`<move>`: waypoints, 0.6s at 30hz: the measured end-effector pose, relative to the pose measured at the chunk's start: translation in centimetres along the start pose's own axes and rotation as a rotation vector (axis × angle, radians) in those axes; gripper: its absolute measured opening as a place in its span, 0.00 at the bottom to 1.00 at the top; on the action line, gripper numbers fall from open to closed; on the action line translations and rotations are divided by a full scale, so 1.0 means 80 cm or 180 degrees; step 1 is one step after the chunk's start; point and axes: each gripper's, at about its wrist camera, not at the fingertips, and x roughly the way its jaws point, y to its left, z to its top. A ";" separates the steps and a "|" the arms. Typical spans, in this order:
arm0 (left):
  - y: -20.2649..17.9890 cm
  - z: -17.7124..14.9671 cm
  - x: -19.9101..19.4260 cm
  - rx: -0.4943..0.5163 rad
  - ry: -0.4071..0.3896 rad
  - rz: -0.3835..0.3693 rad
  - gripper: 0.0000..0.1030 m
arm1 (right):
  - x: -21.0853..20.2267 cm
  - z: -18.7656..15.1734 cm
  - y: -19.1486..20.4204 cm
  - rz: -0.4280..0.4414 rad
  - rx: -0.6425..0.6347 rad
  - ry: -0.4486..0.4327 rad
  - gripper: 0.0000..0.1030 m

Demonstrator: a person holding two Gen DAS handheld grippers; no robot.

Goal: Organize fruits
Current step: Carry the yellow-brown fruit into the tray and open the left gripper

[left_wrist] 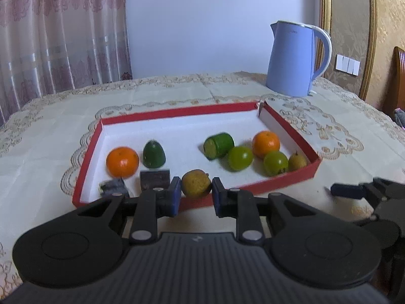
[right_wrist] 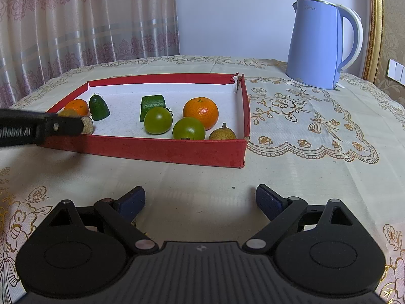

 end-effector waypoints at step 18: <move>0.012 0.029 0.078 -0.0035 0.0138 0.0128 0.23 | 0.000 0.000 0.001 -0.0001 -0.0001 0.0000 0.92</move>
